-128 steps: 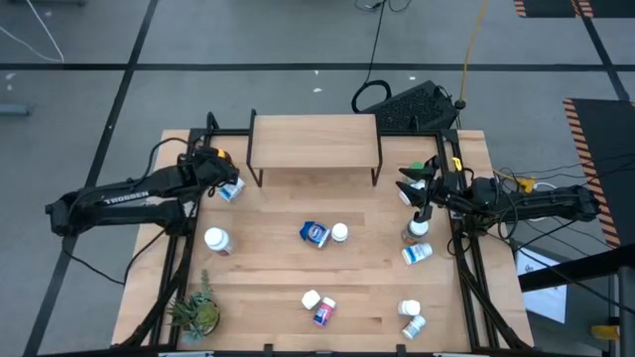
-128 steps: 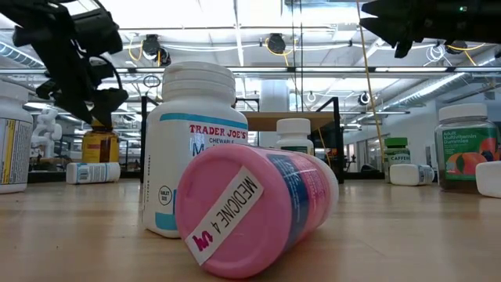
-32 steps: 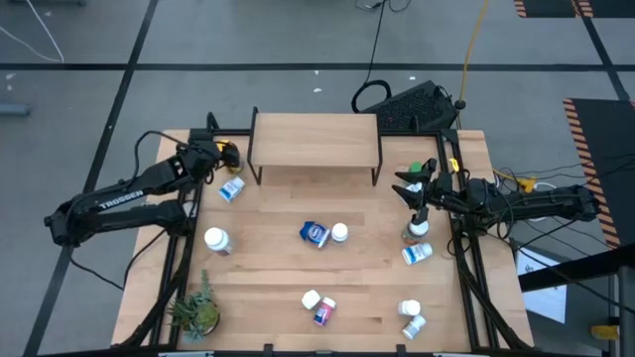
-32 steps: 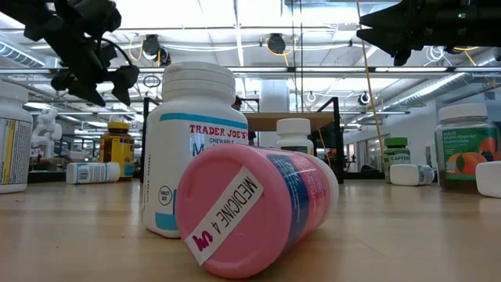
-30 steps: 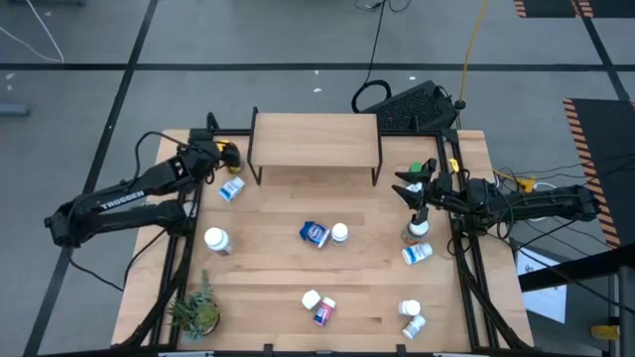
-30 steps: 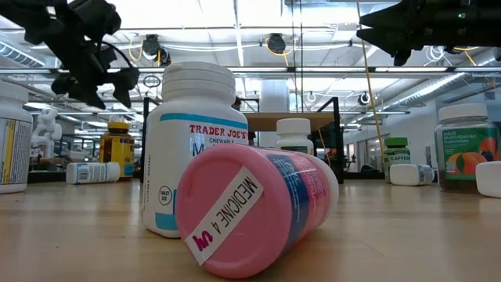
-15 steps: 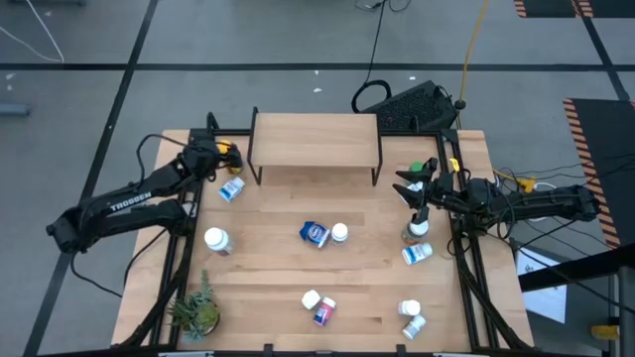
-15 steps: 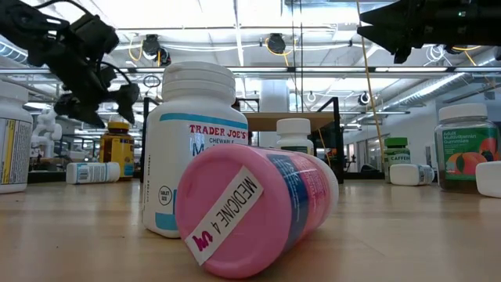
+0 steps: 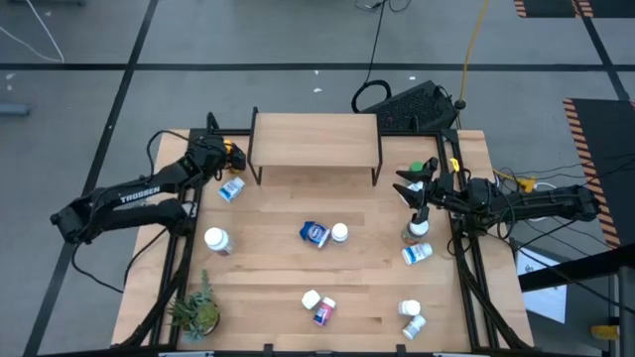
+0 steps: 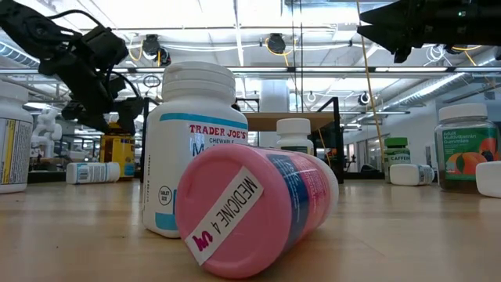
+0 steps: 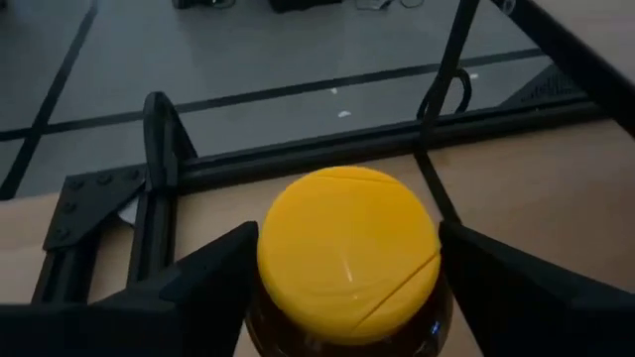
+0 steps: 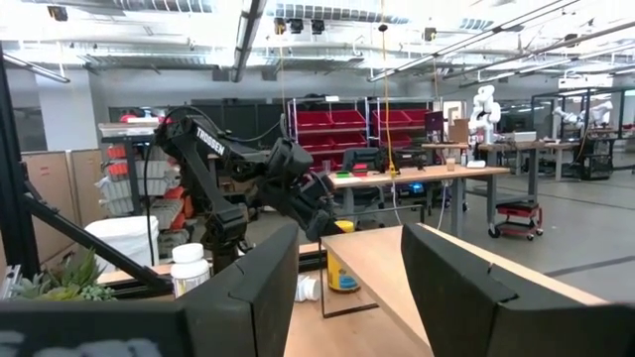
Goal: Pick and place medicine bottles onto shelf by color
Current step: Put the yellow medicine bottle on the shelf
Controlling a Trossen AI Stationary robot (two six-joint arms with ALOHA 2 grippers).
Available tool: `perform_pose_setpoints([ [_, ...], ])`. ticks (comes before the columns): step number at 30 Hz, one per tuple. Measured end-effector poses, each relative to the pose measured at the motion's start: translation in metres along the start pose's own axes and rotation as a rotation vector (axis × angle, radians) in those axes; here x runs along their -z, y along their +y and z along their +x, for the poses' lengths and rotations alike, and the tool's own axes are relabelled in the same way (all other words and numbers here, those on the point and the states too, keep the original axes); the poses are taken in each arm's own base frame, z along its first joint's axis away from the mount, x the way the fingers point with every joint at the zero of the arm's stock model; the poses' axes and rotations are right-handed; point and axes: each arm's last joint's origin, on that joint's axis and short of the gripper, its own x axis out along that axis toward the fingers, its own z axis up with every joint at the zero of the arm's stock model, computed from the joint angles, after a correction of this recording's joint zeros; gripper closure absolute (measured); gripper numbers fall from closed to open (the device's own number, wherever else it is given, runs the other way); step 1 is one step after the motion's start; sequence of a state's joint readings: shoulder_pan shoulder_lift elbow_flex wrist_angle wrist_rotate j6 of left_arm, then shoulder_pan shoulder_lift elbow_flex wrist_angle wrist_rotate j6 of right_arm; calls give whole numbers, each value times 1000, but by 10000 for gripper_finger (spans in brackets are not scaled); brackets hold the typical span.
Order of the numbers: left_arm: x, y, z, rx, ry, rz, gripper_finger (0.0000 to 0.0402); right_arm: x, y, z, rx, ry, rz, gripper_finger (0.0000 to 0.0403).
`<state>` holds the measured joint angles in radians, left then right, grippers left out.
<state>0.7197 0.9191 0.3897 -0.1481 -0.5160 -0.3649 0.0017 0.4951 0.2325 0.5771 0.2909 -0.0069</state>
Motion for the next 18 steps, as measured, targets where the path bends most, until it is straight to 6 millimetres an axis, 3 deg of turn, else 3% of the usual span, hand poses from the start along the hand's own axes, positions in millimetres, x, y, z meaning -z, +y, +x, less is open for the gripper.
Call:
perform_pose_setpoints([
  [10, -2, 0, -1, 4, -13, 17, 187, 0, 0, 0, 0, 2, -6, 227],
  [18, -2, 1, -3, 5, -18, 46, 173, 2, 0, 0, -1, 24, -12, 227],
])
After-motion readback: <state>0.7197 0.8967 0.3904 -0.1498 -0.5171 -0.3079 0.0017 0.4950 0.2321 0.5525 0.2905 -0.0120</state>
